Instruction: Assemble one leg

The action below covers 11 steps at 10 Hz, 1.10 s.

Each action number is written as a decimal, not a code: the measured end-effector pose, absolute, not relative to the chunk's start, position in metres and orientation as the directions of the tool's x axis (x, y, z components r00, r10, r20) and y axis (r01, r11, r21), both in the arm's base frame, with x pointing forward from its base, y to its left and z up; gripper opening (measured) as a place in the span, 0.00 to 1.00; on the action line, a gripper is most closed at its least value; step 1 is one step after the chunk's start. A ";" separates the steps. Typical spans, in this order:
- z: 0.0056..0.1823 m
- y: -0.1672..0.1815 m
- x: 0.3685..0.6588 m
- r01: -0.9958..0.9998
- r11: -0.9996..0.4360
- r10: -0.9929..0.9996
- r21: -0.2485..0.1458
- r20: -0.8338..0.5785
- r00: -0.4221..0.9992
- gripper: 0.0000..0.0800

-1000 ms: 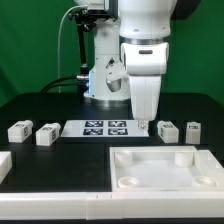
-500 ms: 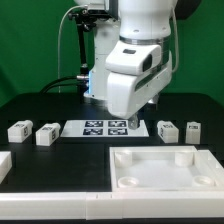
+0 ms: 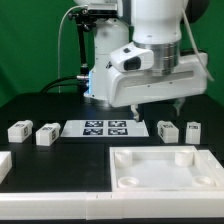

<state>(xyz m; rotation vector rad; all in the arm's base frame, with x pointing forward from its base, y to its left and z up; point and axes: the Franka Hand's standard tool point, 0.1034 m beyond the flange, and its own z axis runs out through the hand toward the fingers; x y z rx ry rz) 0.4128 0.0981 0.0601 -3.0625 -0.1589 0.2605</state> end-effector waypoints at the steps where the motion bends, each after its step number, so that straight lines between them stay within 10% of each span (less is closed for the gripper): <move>1: 0.060 0.112 0.410 0.052 -0.997 0.062 -0.062 -0.170 0.983 0.81; 7: 0.061 0.153 0.404 0.078 -0.995 0.088 -0.058 -0.190 0.978 0.81; 11: 0.061 0.153 0.393 0.057 -0.997 0.074 -0.047 -0.550 0.832 0.81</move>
Offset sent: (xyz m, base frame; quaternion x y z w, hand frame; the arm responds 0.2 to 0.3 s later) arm 0.0042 0.0473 0.0031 0.0095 0.0018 0.0474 0.9988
